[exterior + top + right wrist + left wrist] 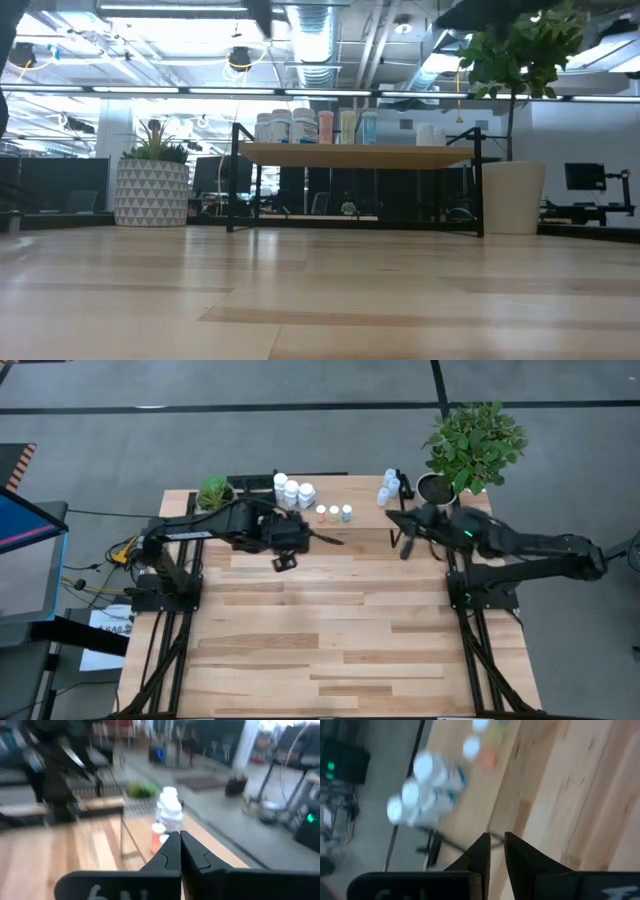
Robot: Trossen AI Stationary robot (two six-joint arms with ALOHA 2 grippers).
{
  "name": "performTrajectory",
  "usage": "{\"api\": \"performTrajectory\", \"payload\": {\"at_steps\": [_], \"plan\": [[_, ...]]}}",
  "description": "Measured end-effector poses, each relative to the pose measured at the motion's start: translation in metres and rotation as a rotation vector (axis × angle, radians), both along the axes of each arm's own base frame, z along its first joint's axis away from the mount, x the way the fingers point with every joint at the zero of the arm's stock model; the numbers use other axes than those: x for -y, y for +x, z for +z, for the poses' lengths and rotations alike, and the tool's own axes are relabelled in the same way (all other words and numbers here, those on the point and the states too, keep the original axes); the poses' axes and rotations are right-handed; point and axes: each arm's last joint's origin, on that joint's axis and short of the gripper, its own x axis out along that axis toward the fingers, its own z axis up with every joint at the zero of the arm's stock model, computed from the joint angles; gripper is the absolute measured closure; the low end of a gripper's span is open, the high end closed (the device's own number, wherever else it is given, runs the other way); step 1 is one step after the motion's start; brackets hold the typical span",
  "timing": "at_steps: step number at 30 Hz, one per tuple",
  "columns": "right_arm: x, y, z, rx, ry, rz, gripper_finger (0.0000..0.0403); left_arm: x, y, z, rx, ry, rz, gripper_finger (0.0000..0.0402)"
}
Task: Pick and place medicine bottles onto shelf by color
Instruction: Put the white medicine bottle on the shelf
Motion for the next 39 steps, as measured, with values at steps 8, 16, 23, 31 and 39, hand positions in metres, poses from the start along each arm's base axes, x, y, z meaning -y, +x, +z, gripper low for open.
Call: {"api": "performTrajectory", "payload": {"at_steps": [8, 16, 23, 31, 39], "plan": [[0.057, 0.075, 0.044, -0.283, 0.049, 0.096, 0.0396, 0.008, -0.058, -0.047, 0.003, -0.065, 0.124, 0.0359], [0.119, 0.138, 0.056, -0.438, 0.083, 0.104, 0.0396, 0.032, -0.104, -0.093, 0.197, -0.170, 0.061, 0.0359], [0.159, 0.173, 0.051, -0.475, 0.116, 0.057, 0.0396, 0.045, -0.124, -0.127, 0.383, -0.226, 0.020, 0.0359], [0.194, 0.205, 0.020, -0.564, 0.185, 0.024, 0.0396, 0.053, -0.127, -0.139, 0.407, -0.229, -0.026, 0.0359], [0.209, 0.223, 0.004, -0.638, 0.226, 0.020, 0.0396, 0.055, -0.126, -0.138, 0.426, -0.212, -0.031, 0.0359]]}}
